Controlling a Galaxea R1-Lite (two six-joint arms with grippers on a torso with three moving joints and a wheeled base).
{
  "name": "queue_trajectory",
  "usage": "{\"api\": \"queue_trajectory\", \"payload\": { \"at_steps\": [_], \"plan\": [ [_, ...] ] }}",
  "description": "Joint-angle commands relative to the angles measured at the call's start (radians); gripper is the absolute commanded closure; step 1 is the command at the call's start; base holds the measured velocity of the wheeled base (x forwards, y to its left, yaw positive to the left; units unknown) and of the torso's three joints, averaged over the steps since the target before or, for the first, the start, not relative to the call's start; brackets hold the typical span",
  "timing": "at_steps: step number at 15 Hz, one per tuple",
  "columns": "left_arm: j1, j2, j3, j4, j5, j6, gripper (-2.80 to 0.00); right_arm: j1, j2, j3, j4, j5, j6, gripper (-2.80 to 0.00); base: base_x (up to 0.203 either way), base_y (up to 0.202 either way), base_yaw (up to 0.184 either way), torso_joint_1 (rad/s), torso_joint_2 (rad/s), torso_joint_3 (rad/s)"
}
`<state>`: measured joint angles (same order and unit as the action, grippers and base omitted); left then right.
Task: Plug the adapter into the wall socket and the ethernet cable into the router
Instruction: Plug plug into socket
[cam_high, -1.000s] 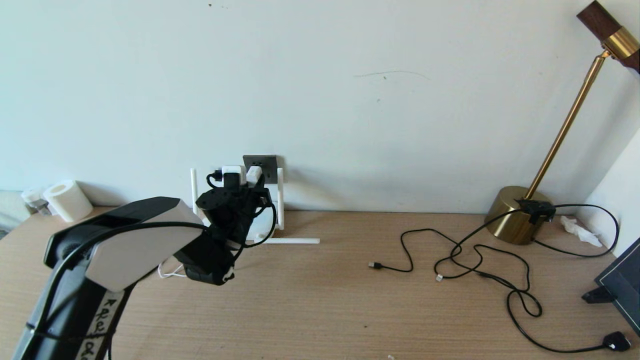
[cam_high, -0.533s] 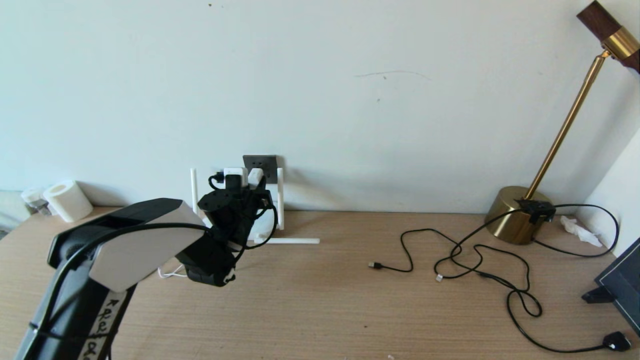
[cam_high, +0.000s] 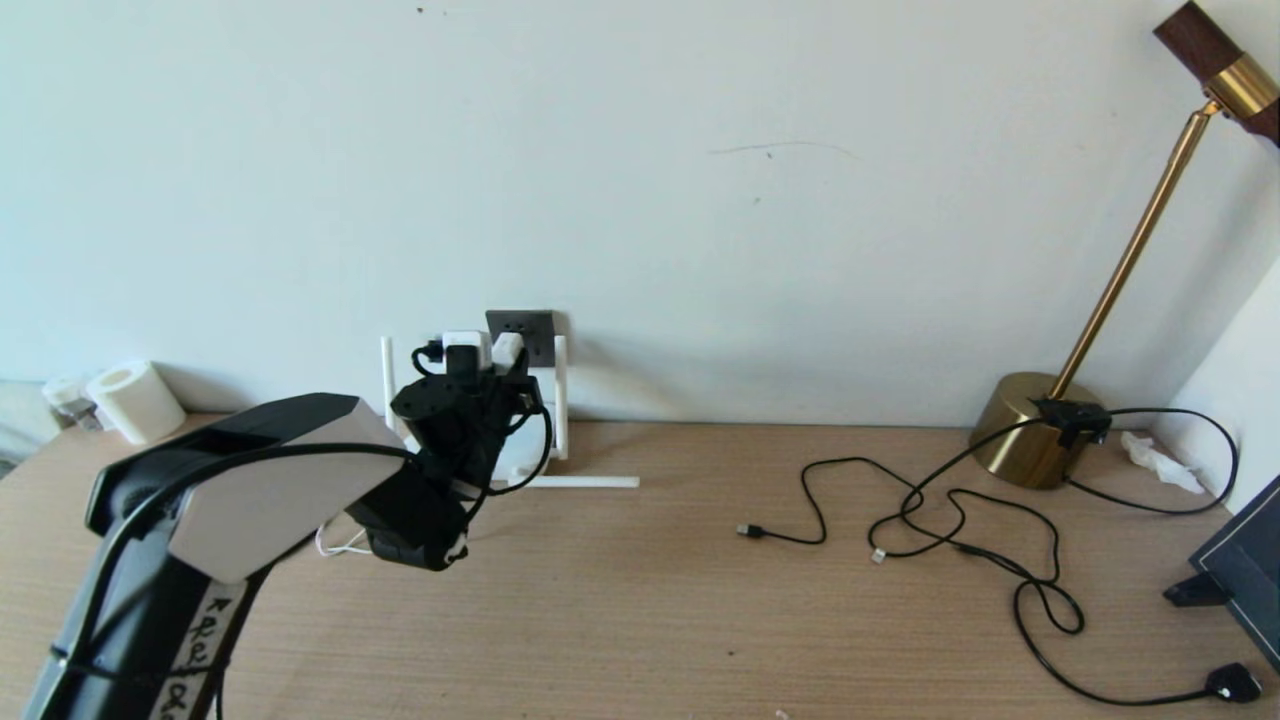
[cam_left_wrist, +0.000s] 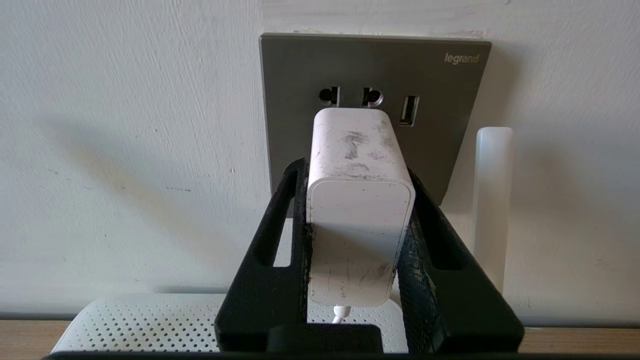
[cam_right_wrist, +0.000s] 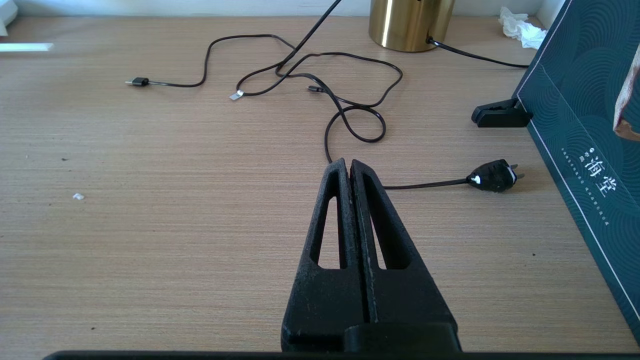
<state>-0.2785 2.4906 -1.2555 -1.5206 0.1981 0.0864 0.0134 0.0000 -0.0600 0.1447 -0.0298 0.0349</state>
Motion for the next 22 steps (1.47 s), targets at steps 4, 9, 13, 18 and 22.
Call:
{"api": "queue_trajectory", "payload": {
  "at_steps": [4,9,13,18,22],
  "plan": [
    [-0.005,-0.001,-0.004,-0.009,0.001,0.001,0.00,0.000,0.000,0.000,0.001,0.001,0.000,0.00,0.000,0.000,0.000,0.000,0.00,0.000],
    [-0.022,-0.008,-0.003,-0.009,0.006,0.001,0.00,0.000,0.000,0.000,0.001,0.000,0.000,0.00,0.000,0.000,0.000,0.000,0.00,0.000],
    [-0.021,-0.027,0.008,-0.009,0.009,0.000,0.00,0.000,0.001,0.000,0.001,0.001,0.000,0.00,0.000,0.000,0.000,0.000,0.00,0.000],
    [-0.011,-0.026,0.016,-0.009,0.007,0.000,0.00,0.000,0.002,0.000,0.001,0.001,0.000,0.00,0.000,0.000,0.000,0.000,0.00,0.000],
    [-0.005,-0.015,0.006,-0.009,0.003,0.000,0.00,0.000,0.002,0.000,0.001,-0.001,0.000,0.00,0.000,0.000,0.000,0.000,0.00,0.000]
  ]
}}
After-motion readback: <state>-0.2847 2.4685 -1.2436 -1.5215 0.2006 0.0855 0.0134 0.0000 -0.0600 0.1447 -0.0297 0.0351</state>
